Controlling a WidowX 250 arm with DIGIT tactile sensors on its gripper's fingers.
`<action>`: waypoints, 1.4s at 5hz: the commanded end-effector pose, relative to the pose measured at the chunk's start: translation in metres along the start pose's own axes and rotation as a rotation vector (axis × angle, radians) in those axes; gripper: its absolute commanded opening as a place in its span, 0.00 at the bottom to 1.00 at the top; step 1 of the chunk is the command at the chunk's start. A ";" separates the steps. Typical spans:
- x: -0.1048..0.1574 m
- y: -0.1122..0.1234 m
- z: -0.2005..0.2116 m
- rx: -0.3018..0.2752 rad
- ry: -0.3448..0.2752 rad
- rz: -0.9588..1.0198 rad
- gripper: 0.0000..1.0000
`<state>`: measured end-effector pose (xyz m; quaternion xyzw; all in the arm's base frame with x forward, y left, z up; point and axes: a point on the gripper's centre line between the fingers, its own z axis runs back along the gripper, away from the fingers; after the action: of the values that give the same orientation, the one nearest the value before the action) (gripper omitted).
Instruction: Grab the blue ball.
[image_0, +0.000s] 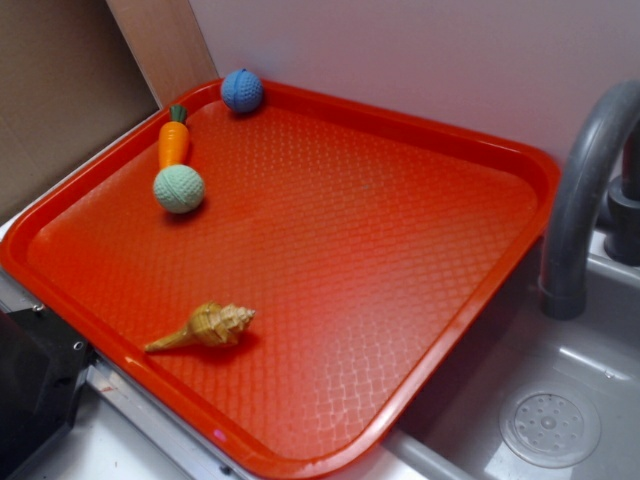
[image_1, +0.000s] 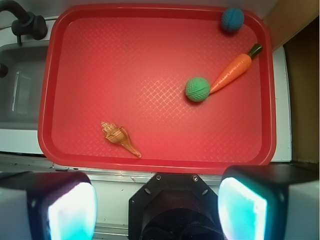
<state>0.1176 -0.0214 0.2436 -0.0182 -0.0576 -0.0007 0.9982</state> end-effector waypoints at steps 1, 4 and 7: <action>0.000 0.000 0.000 0.000 0.000 0.000 1.00; 0.127 0.068 -0.083 0.063 -0.342 0.119 1.00; 0.211 0.150 -0.178 0.132 -0.179 0.206 1.00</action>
<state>0.3398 0.1073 0.0624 0.0354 -0.1085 0.0914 0.9893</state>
